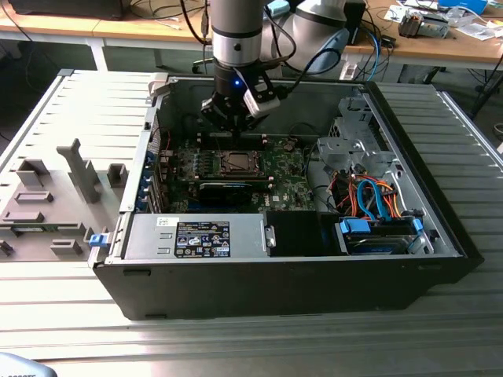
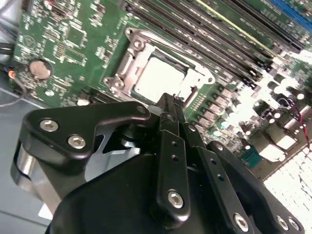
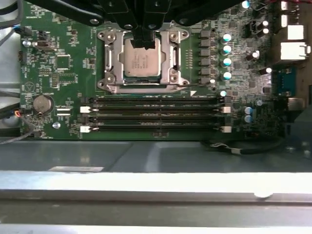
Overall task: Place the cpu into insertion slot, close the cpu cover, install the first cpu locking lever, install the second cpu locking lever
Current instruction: 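Install the first cpu locking lever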
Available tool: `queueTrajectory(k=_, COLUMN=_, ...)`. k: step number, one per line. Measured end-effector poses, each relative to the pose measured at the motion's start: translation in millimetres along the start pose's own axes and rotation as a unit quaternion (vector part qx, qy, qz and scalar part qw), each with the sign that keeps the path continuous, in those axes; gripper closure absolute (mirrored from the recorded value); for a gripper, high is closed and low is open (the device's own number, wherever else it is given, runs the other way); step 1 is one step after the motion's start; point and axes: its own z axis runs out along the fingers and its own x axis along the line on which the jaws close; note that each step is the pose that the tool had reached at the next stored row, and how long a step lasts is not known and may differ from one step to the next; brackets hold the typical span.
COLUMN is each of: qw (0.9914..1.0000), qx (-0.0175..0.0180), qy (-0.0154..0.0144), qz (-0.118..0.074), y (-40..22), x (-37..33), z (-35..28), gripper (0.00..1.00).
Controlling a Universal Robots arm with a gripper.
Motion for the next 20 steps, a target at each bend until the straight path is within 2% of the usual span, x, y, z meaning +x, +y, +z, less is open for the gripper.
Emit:
queueTrajectory(k=5, qw=1.00000, qx=0.0000, qy=-0.0006, qz=0.000, y=0.2, x=19.7, z=-0.7, gripper=0.89)
queueTrajectory(k=9, qw=1.00000, qx=0.0000, qy=-0.0007, qz=0.000, y=0.2, x=28.2, z=-0.9, gripper=0.89)
queueTrajectory(k=12, qw=1.00000, qx=0.0000, qy=-0.0007, qz=0.000, y=0.3, x=37.5, z=-1.2, gripper=0.89)
queueTrajectory(k=19, qw=1.00000, qx=0.0001, qy=-0.0007, qz=0.000, y=0.6, x=47.0, z=-1.6, gripper=0.89)
queueTrajectory(k=20, qw=1.00000, qx=0.0000, qy=-0.0007, qz=0.000, y=0.6, x=50.0, z=-1.7, gripper=0.89)
